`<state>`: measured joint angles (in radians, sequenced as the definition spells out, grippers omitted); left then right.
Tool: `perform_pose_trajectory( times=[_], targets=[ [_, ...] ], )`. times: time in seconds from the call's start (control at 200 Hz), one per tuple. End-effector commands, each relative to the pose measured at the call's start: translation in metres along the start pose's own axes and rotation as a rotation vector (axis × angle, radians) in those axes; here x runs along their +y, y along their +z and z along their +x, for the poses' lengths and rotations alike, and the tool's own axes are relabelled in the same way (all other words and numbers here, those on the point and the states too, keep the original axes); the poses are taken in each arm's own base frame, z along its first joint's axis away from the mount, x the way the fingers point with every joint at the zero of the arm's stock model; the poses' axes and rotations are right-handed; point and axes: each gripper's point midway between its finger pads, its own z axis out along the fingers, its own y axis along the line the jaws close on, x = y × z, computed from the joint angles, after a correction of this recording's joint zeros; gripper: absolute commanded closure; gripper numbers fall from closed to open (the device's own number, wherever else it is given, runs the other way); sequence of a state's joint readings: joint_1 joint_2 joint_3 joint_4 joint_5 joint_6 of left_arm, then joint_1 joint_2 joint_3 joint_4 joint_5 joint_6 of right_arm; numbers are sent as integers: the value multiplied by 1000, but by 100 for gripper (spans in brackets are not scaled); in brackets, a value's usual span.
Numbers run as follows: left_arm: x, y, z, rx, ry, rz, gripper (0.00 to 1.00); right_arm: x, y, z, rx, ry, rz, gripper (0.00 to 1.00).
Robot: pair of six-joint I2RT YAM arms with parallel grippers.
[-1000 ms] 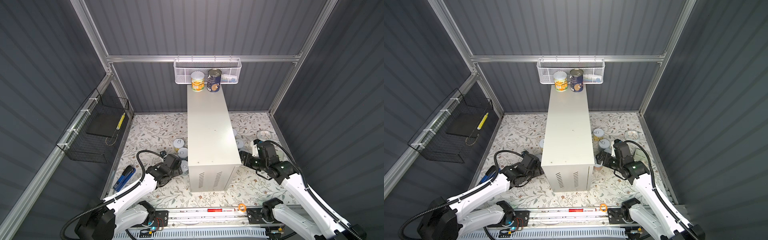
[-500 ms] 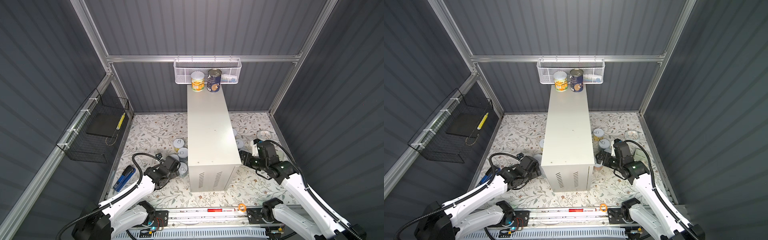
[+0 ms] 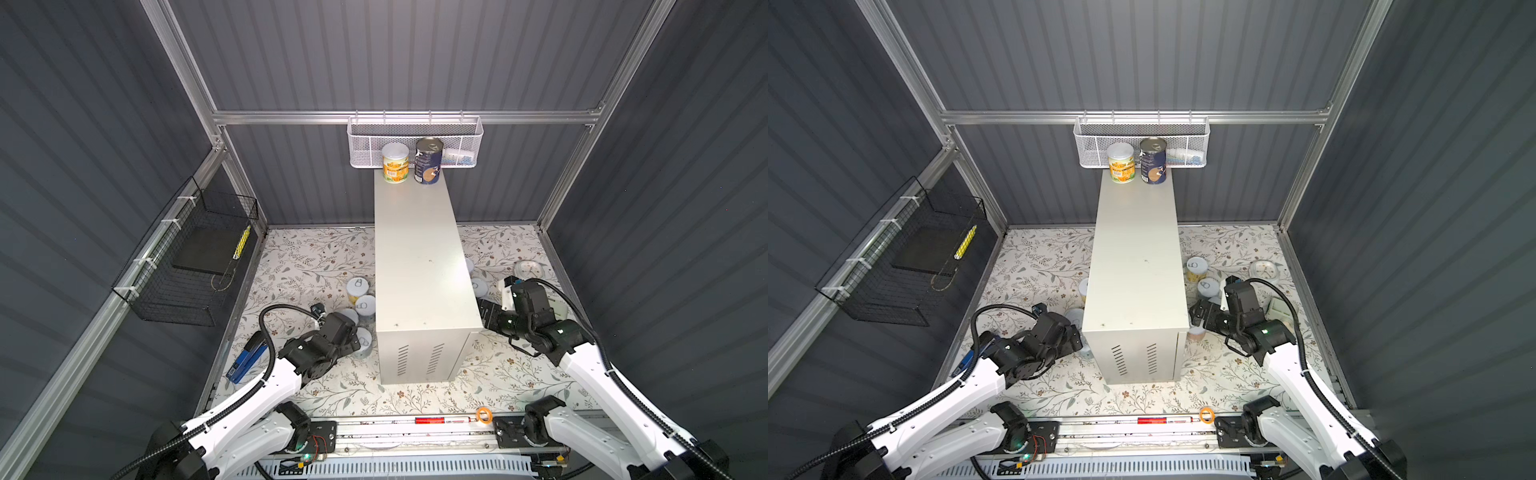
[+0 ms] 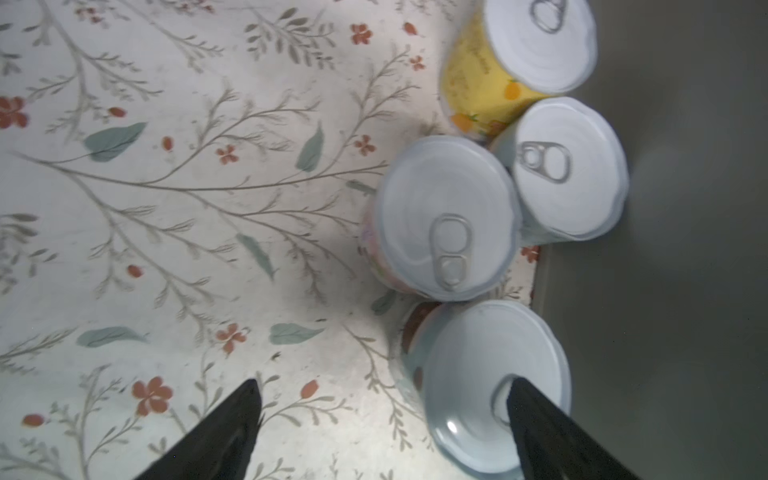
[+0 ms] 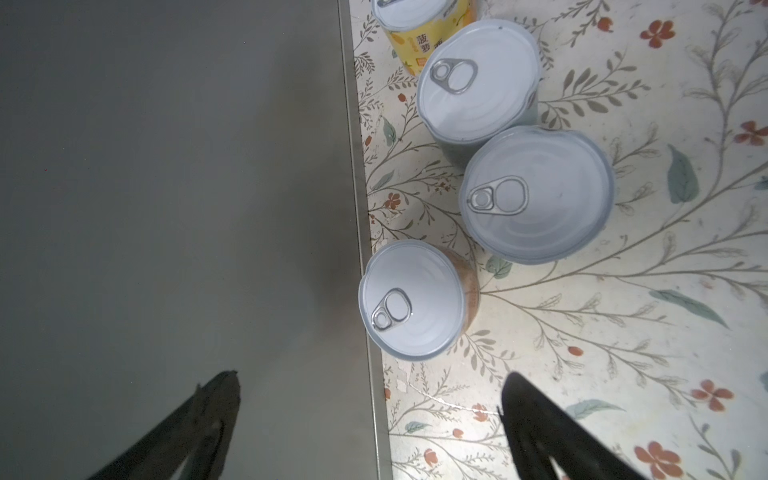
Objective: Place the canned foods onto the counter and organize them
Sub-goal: 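Close the left gripper around the pale blue-labelled white-lidded can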
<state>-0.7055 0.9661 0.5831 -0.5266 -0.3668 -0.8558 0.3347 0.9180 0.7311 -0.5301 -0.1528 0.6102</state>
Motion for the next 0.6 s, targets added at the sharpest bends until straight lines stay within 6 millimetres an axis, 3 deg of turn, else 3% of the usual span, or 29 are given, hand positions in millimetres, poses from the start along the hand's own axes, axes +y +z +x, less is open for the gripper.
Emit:
perform_pose_trajectory(
  times=[0.0,0.21,0.595],
  targets=[
    [-32,3,-6,-9,88,92,4,-2,-1,2,-6,-8,5,1],
    [-52,14,4,3,123,126,2,-3,0,2,-4,-7,15,1],
    [-42,35,22,53,106,78,5,0,5,-2,6,-12,14,1]
  ],
)
